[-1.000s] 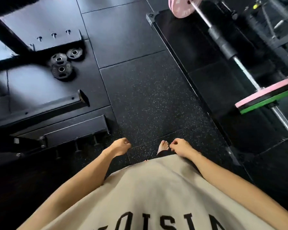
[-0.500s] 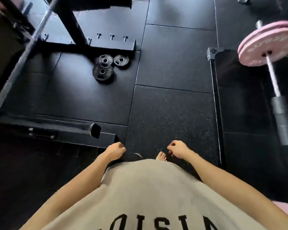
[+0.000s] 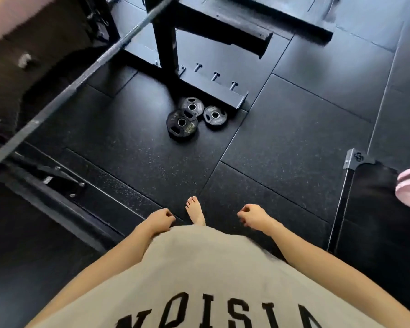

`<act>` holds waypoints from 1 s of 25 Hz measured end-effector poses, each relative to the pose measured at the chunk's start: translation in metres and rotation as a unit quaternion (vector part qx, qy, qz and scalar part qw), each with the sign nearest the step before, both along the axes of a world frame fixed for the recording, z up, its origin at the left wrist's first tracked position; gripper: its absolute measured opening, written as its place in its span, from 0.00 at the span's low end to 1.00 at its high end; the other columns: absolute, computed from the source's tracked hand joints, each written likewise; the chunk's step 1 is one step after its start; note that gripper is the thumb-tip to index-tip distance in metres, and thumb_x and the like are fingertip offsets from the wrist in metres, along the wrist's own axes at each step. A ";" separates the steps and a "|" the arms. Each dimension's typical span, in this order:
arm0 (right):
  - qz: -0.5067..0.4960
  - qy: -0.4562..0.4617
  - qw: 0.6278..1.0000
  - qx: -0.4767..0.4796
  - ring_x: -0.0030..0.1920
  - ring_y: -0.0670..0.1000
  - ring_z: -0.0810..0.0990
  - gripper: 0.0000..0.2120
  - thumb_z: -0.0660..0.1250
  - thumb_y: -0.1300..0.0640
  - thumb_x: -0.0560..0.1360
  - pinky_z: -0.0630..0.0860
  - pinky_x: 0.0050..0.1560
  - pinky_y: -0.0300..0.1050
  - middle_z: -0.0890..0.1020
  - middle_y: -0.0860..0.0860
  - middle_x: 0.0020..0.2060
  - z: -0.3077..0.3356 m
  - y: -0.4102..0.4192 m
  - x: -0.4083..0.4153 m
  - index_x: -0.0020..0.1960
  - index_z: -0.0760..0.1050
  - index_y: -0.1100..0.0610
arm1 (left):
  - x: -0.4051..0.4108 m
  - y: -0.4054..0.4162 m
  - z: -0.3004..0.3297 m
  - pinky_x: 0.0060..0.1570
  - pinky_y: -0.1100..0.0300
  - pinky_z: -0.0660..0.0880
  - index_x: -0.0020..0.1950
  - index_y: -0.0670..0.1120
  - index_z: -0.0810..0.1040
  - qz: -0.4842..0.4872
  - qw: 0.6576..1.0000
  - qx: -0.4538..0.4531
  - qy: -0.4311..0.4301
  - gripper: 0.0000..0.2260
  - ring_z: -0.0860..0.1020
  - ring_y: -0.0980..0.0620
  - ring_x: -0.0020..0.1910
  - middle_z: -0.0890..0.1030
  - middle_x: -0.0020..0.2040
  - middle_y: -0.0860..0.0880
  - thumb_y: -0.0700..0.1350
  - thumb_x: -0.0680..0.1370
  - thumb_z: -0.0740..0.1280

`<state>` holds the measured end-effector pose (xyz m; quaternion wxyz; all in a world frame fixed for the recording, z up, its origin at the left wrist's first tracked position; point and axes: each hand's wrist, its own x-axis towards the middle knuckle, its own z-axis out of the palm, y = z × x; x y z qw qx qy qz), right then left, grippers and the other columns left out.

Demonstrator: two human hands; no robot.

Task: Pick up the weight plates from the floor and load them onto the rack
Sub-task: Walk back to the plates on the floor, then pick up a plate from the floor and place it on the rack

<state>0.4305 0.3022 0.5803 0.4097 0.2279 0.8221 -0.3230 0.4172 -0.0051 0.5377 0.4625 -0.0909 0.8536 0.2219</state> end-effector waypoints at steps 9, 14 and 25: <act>0.096 0.026 0.995 -0.004 0.45 0.53 0.82 0.08 0.62 0.57 0.79 0.79 0.51 0.51 0.84 0.55 0.46 0.010 -0.007 -0.262 0.53 0.77 0.59 | -0.214 -0.012 0.014 0.55 0.52 0.75 0.58 0.46 0.77 0.192 0.981 0.032 -0.007 0.10 0.78 0.46 0.52 0.81 0.55 0.45 0.48 0.80 0.62; 0.180 -0.024 0.983 -0.015 0.41 0.50 0.79 0.07 0.62 0.55 0.81 0.77 0.42 0.43 0.82 0.53 0.45 -0.025 -0.009 -0.406 0.54 0.75 0.57 | -0.309 0.003 -0.007 0.57 0.51 0.75 0.56 0.49 0.76 0.205 0.974 0.044 -0.085 0.07 0.78 0.47 0.52 0.80 0.55 0.46 0.48 0.80 0.62; 0.255 -0.075 0.964 0.026 0.41 0.56 0.79 0.08 0.63 0.54 0.76 0.77 0.47 0.49 0.84 0.55 0.42 -0.234 -0.034 -0.681 0.46 0.78 0.58 | -0.506 0.017 -0.193 0.54 0.52 0.76 0.56 0.48 0.78 0.388 0.914 -0.001 -0.121 0.08 0.79 0.48 0.51 0.81 0.52 0.47 0.47 0.80 0.62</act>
